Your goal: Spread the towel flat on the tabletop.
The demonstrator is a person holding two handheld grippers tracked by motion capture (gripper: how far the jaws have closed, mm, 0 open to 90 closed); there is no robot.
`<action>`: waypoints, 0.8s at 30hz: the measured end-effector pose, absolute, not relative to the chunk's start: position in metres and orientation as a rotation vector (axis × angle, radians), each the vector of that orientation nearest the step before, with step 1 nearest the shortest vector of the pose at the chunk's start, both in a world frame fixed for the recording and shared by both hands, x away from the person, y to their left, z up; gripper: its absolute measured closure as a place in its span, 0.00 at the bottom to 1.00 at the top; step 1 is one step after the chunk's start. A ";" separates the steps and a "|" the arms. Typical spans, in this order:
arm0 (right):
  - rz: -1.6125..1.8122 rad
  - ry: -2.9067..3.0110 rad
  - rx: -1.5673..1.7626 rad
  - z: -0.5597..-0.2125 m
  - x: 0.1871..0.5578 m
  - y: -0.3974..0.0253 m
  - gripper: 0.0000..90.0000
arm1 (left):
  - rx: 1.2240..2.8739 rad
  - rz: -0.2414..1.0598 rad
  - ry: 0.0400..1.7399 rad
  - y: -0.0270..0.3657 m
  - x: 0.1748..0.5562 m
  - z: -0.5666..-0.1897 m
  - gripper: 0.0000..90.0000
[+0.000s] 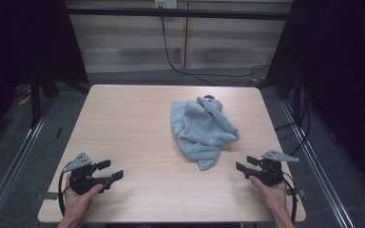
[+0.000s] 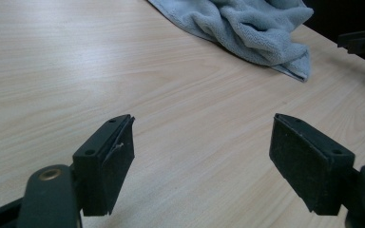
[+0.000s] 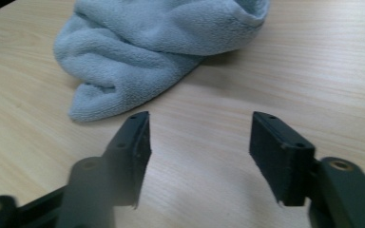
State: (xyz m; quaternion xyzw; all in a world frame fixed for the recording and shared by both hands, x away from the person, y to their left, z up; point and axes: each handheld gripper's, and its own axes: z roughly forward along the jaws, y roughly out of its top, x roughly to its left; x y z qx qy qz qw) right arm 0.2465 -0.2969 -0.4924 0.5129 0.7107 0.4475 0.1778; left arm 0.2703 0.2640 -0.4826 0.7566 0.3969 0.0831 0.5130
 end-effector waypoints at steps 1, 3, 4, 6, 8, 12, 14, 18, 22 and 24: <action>1.267 2.014 1.453 -0.492 0.247 -0.296 0.46 | 1.825 0.197 0.950 0.263 0.271 -0.483 0.26; 1.270 2.018 1.457 -0.493 0.247 -0.296 0.45 | 1.839 0.195 0.951 0.262 0.272 -0.485 0.26; 1.257 2.046 1.450 -0.494 0.248 -0.294 0.47 | 1.837 0.177 0.940 0.261 0.274 -0.485 0.26; 1.261 2.071 1.445 -0.495 0.250 -0.292 0.46 | 1.835 0.178 0.937 0.260 0.274 -0.483 0.26; 1.274 2.094 1.442 -0.496 0.251 -0.290 0.46 | 1.830 0.173 0.936 0.260 0.275 -0.483 0.25; 1.306 2.127 1.420 -0.494 0.252 -0.287 0.45 | 1.842 0.176 0.936 0.259 0.274 -0.483 0.25; 1.314 2.147 1.405 -0.490 0.251 -0.282 0.46 | 1.854 0.173 0.924 0.259 0.271 -0.483 0.25; 1.332 2.194 1.345 -0.478 0.253 -0.268 0.43 | 1.848 0.174 0.908 0.259 0.264 -0.481 0.25; 1.288 2.242 1.296 -0.472 0.264 -0.256 0.42 | 1.859 0.173 0.892 0.257 0.263 -0.480 0.25; 1.311 2.236 1.294 -0.468 0.279 -0.250 0.40 | 1.871 0.169 0.896 0.256 0.267 -0.483 0.25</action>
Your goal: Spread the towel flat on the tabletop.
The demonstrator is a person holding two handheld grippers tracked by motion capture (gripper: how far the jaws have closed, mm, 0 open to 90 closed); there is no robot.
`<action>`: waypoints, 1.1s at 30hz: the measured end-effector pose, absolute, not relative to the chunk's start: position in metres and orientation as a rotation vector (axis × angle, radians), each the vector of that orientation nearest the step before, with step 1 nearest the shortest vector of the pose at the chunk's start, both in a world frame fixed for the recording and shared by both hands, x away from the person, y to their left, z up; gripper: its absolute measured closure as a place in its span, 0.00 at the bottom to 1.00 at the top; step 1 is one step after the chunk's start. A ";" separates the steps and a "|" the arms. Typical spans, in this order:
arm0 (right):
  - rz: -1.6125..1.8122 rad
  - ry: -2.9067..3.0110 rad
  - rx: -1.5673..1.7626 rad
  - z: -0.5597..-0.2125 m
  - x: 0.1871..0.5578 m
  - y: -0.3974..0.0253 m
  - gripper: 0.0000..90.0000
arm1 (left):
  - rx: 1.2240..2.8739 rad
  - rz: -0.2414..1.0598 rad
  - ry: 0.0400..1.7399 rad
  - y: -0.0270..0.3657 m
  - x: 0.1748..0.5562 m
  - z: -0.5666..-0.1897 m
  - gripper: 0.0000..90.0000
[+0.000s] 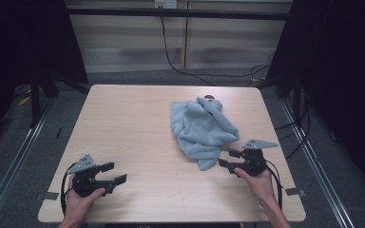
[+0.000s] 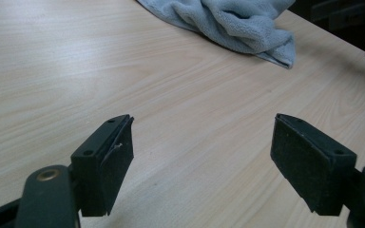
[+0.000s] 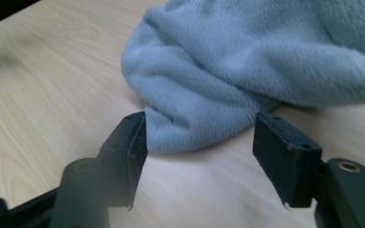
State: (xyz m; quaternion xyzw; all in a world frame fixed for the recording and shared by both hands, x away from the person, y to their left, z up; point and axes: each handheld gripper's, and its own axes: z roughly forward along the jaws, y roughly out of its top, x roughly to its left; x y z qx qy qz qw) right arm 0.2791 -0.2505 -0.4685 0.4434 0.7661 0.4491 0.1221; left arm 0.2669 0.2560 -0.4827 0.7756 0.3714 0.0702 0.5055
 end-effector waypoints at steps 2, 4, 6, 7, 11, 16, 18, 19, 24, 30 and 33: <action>1.317 2.255 1.295 -0.465 0.291 -0.248 0.40 | 1.874 0.170 0.900 0.256 0.268 -0.483 0.25; 1.314 2.249 1.295 -0.464 0.297 -0.246 0.40 | 1.872 0.166 0.908 0.257 0.268 -0.484 0.25; 1.284 2.250 1.313 -0.461 0.314 -0.241 0.38 | 1.864 0.168 0.925 0.259 0.267 -0.484 0.25; 1.287 2.259 1.311 -0.461 0.320 -0.239 0.36 | 1.864 0.168 0.925 0.259 0.267 -0.484 0.25; 1.308 2.265 1.309 -0.458 0.340 -0.234 0.34 | 1.841 0.175 0.924 0.262 0.266 -0.482 0.25; 1.253 2.311 1.297 -0.456 0.364 -0.231 0.29 | 1.845 0.176 0.937 0.264 0.269 -0.483 0.25; 1.223 2.311 1.292 -0.458 0.373 -0.231 0.27 | 1.846 0.178 0.941 0.264 0.269 -0.483 0.25; 1.221 2.304 1.294 -0.459 0.377 -0.232 0.25 | 1.847 0.178 0.941 0.265 0.269 -0.483 0.25; 1.130 2.317 1.375 -0.481 0.393 -0.233 0.23 | 1.831 0.192 0.938 0.267 0.268 -0.481 0.27; 0.976 2.332 1.333 -0.499 0.392 -0.220 0.36 | 1.835 0.185 0.936 0.268 0.269 -0.482 0.27; 0.967 2.329 1.332 -0.499 0.390 -0.219 0.50 | 1.835 0.185 0.938 0.268 0.269 -0.482 0.27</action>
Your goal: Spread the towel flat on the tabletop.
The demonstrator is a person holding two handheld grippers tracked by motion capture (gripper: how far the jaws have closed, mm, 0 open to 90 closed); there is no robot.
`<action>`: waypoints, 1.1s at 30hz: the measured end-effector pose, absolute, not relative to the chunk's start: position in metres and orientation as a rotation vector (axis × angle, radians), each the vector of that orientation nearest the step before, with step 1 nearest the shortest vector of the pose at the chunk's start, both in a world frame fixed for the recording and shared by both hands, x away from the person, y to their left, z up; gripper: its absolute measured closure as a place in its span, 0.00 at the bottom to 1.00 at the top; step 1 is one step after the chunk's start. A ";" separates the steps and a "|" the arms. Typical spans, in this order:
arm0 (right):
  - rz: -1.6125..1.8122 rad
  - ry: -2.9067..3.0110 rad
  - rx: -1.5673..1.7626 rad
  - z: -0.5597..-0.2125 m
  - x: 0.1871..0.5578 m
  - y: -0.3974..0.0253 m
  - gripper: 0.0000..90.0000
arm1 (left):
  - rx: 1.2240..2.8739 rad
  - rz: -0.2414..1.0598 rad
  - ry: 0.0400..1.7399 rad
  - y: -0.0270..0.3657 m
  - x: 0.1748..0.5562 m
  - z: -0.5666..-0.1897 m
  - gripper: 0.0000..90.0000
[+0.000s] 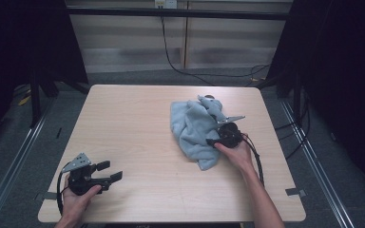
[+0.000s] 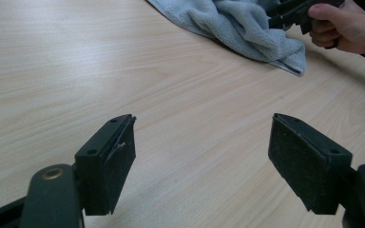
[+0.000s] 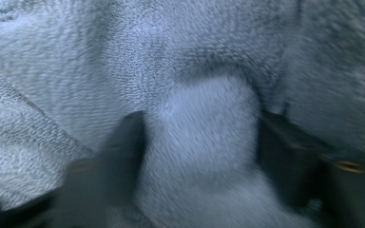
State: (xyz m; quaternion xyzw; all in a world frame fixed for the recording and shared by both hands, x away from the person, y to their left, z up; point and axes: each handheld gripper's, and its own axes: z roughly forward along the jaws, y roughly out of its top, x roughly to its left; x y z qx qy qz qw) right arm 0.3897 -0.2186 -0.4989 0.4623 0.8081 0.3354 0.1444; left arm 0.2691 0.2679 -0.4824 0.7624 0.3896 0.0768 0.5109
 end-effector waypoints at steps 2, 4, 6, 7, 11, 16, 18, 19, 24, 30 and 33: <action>1.006 2.327 1.350 -0.499 0.385 -0.218 0.69 | 1.838 0.190 0.933 0.268 0.268 -0.482 0.27; 1.016 2.328 1.353 -0.499 0.384 -0.217 0.72 | 1.834 0.190 0.934 0.268 0.268 -0.482 0.27; 1.048 2.343 1.352 -0.498 0.378 -0.215 0.75 | 1.829 0.194 0.939 0.269 0.268 -0.481 0.27; 1.047 2.354 1.346 -0.498 0.374 -0.213 0.75 | 1.829 0.193 0.941 0.269 0.268 -0.481 0.27; 1.060 2.401 1.313 -0.497 0.362 -0.205 0.75 | 1.828 0.192 0.949 0.270 0.270 -0.482 0.27; 1.110 2.433 1.262 -0.498 0.334 -0.195 0.75 | 1.829 0.194 0.942 0.269 0.268 -0.482 0.27; 1.133 2.431 1.251 -0.499 0.330 -0.194 0.75 | 1.829 0.189 0.939 0.268 0.268 -0.482 0.27; 1.135 2.448 1.238 -0.499 0.320 -0.191 0.75 | 1.830 0.185 0.939 0.268 0.268 -0.482 0.27; 1.165 2.496 1.178 -0.499 0.294 -0.180 0.75 | 1.841 0.178 0.941 0.266 0.270 -0.483 0.27; 1.176 2.552 1.097 -0.498 0.273 -0.160 0.74 | 1.855 0.165 0.905 0.263 0.269 -0.482 0.29; 1.179 2.583 1.069 -0.496 0.270 -0.152 0.70 | 1.828 0.117 0.909 0.262 0.270 -0.483 0.29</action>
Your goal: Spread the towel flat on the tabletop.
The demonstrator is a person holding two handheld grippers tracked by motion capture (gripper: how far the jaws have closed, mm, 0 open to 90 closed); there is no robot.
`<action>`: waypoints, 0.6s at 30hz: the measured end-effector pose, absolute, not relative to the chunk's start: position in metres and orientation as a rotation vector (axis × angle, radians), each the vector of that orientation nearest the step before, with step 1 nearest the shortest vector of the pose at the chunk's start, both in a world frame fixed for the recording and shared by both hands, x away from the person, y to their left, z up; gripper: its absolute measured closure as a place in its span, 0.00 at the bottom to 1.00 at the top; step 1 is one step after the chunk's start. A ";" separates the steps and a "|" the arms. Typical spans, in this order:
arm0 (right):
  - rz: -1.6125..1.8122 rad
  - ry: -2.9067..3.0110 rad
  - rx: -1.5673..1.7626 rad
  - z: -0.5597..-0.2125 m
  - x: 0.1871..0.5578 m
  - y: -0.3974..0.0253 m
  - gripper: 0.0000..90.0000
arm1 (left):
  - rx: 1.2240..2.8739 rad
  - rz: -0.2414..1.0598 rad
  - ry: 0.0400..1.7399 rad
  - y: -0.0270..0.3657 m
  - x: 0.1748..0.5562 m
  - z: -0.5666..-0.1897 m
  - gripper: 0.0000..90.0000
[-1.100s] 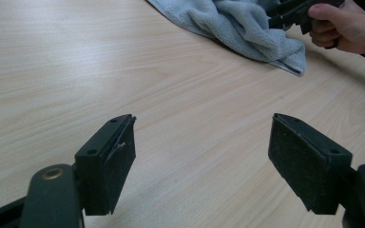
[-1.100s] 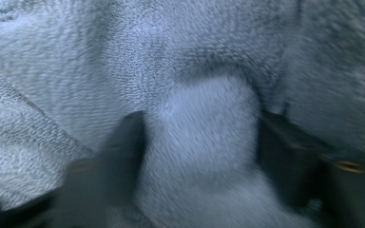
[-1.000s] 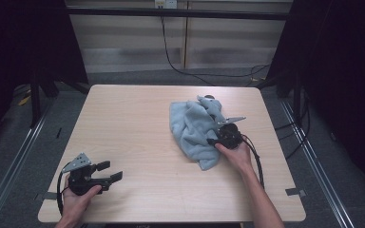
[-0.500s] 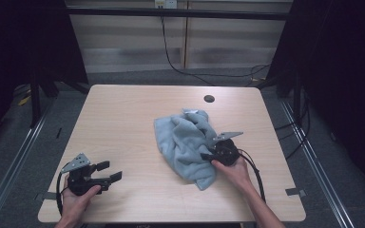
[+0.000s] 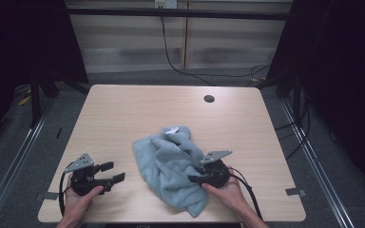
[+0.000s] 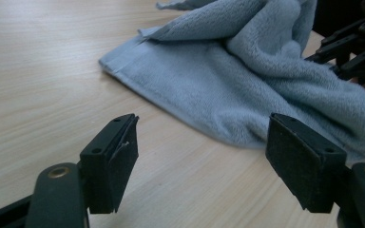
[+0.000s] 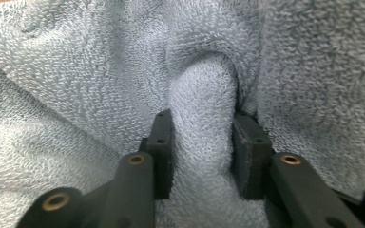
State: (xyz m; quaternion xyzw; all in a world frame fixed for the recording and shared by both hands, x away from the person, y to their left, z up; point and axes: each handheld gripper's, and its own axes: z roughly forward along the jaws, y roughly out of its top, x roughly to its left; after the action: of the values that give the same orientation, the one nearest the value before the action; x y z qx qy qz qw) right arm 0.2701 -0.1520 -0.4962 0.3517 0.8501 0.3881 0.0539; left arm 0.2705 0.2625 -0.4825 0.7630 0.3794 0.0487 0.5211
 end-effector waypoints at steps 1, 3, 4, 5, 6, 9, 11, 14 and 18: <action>1.179 2.583 1.069 -0.496 0.270 -0.152 0.70 | 1.828 0.117 0.909 0.262 0.270 -0.483 0.30; 1.210 2.604 1.041 -0.493 0.272 -0.154 0.61 | 1.804 0.093 0.924 0.262 0.273 -0.482 0.31; 1.214 2.605 1.041 -0.492 0.273 -0.156 0.56 | 1.821 0.107 0.917 0.261 0.273 -0.482 0.31; 1.214 2.605 1.041 -0.492 0.273 -0.156 0.56 | 1.831 0.118 0.910 0.260 0.273 -0.482 0.31; 1.230 2.583 1.044 -0.485 0.271 -0.161 0.50 | 1.840 0.118 0.901 0.258 0.274 -0.481 0.31; 1.311 2.520 1.036 -0.468 0.268 -0.171 0.44 | 1.864 0.120 0.855 0.250 0.280 -0.475 0.31; 1.327 2.486 1.035 -0.459 0.269 -0.176 0.42 | 1.871 0.125 0.852 0.246 0.282 -0.473 0.31; 1.354 2.442 1.034 -0.449 0.272 -0.181 0.40 | 1.867 0.111 0.845 0.235 0.293 -0.468 0.31; 1.397 2.373 1.027 -0.429 0.298 -0.181 0.35 | 1.881 0.086 0.813 0.208 0.316 -0.461 0.30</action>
State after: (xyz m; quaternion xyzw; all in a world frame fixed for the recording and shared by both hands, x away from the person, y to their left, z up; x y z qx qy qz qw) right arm 0.2983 -0.1810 -0.4289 0.3477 0.8032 0.4730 0.1011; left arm 0.3161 0.2076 -0.4608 0.7841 0.3388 0.0358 0.5188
